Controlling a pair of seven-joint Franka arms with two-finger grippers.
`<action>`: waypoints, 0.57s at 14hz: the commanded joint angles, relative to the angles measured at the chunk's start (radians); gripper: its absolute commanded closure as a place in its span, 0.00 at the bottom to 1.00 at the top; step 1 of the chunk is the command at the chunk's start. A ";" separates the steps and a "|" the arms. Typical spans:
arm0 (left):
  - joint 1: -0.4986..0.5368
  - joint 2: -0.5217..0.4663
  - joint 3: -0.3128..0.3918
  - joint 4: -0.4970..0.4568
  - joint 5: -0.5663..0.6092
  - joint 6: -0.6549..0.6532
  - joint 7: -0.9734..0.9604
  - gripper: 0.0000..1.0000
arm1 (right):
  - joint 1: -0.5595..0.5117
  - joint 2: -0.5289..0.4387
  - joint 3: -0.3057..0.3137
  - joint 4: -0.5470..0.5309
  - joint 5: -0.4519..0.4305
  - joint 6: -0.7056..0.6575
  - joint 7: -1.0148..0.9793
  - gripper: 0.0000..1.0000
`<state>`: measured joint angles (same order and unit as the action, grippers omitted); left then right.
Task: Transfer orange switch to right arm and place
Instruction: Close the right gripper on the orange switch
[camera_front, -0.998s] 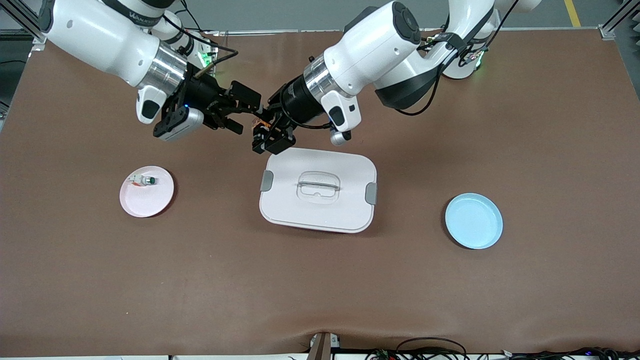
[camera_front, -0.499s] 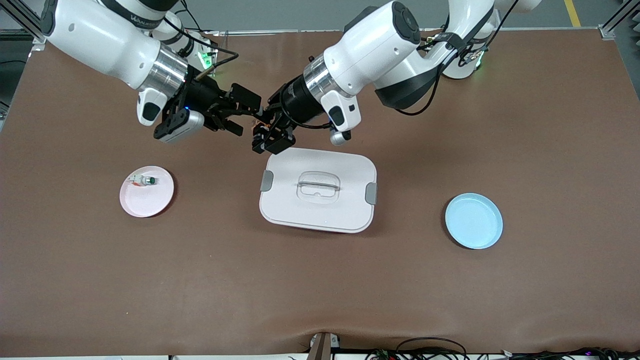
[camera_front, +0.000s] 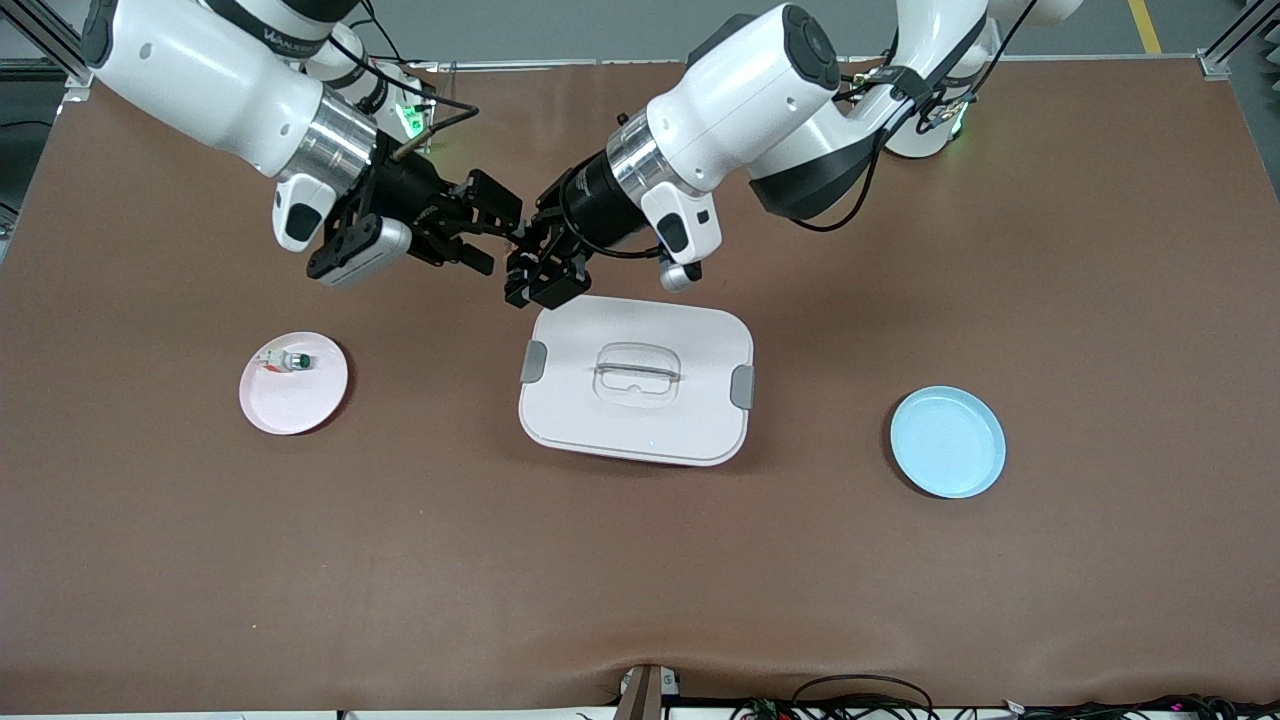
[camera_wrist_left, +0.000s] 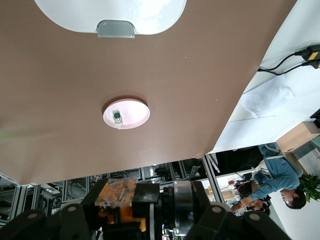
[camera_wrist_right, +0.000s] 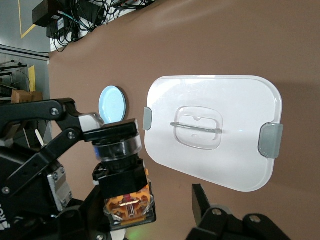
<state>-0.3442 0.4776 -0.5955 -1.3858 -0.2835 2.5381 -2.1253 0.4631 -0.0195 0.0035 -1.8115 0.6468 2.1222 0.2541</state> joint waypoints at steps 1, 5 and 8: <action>-0.001 -0.013 0.000 -0.004 0.030 0.013 -0.042 0.76 | 0.009 0.012 -0.007 0.023 -0.016 0.004 -0.007 0.27; -0.001 -0.013 0.000 -0.004 0.032 0.013 -0.044 0.76 | 0.011 0.024 -0.007 0.026 -0.030 0.028 -0.007 0.28; -0.001 -0.013 0.000 -0.004 0.032 0.013 -0.044 0.76 | 0.012 0.026 -0.005 0.026 -0.029 0.030 -0.006 0.34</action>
<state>-0.3427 0.4777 -0.5936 -1.3863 -0.2820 2.5384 -2.1253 0.4672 -0.0144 0.0053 -1.8045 0.6386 2.1396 0.2459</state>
